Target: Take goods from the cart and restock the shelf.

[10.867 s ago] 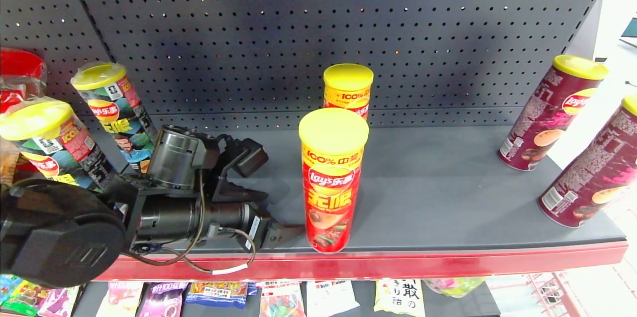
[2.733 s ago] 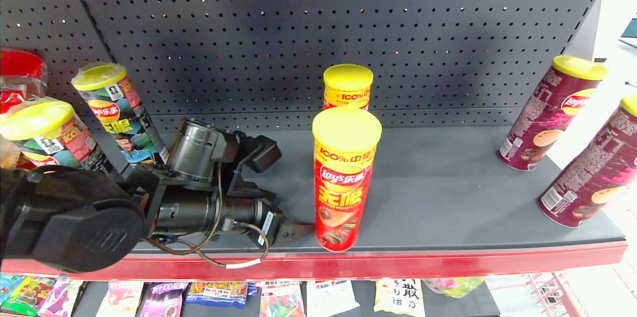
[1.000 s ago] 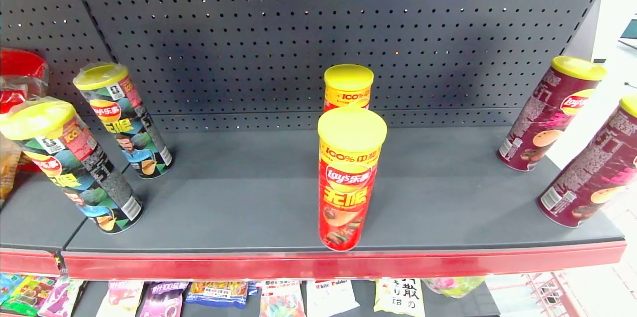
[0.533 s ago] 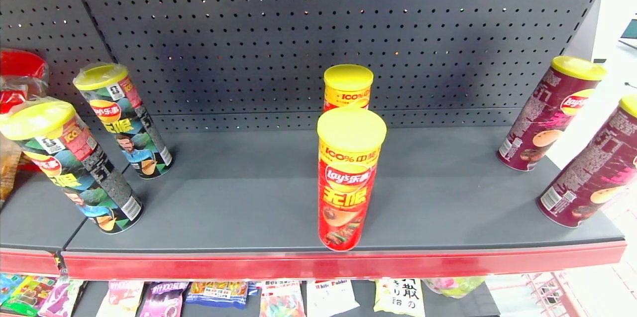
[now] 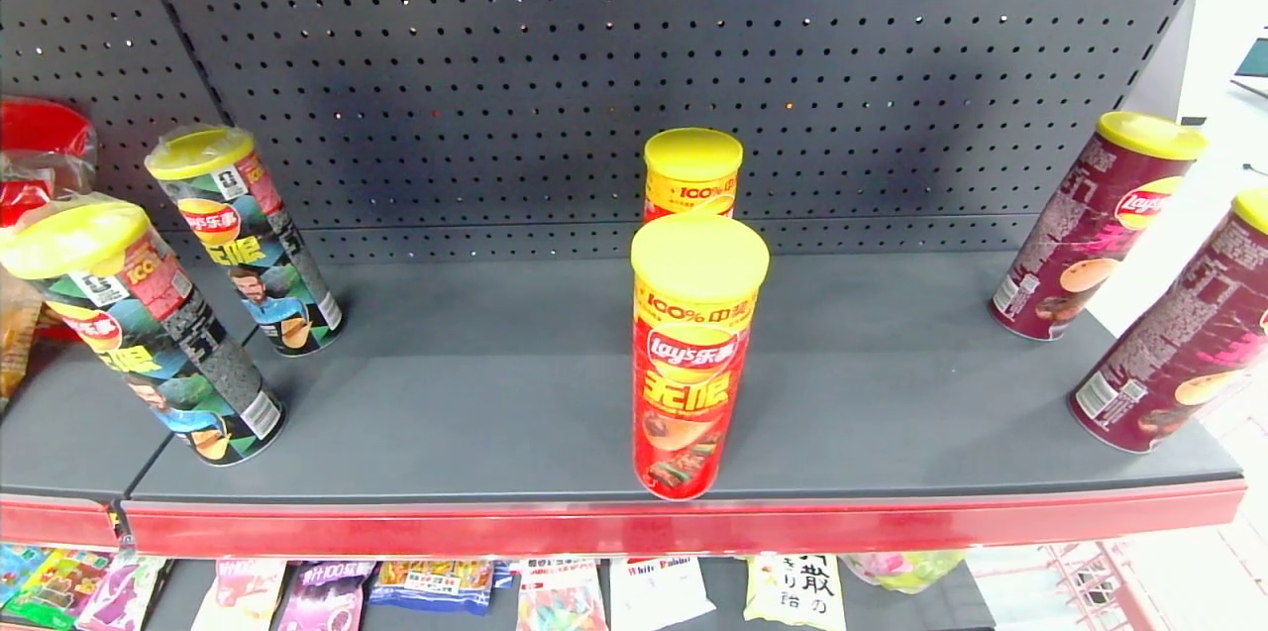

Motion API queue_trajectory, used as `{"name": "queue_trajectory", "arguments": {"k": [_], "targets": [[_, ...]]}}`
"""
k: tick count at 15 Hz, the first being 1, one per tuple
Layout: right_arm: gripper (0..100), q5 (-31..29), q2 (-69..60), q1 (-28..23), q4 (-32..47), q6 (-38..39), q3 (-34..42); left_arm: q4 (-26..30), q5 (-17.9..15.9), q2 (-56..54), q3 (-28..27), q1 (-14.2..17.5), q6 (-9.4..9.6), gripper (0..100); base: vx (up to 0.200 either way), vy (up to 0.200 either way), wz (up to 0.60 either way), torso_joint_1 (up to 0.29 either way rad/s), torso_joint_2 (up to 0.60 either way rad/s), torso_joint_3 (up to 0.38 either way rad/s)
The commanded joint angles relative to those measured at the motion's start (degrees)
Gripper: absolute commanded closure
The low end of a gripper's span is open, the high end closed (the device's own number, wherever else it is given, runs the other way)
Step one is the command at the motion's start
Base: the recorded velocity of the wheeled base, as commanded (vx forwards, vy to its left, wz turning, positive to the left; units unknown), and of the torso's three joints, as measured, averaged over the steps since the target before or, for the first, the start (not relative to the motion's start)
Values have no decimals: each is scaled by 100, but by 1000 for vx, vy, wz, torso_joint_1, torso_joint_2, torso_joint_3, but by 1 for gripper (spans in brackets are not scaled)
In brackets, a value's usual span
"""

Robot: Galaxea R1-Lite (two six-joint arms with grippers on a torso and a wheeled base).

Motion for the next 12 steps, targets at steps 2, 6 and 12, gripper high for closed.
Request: {"name": "queue_trajectory", "arguments": {"k": [2,6,12], "targets": [[0,6,-1,4,-2,-3,0,-62,-41,362,14,-287,-111,0,0,0,0,0,0,0],[0,15,-1,4,-2,-3,0,-71,179,-165,22,-1219,-23,0,0,0,0,0,0,0],[0,15,-1,4,-2,6,0,-862,1435,-517,374,-999,-6,0,0,0,0,0,0,0]]}}
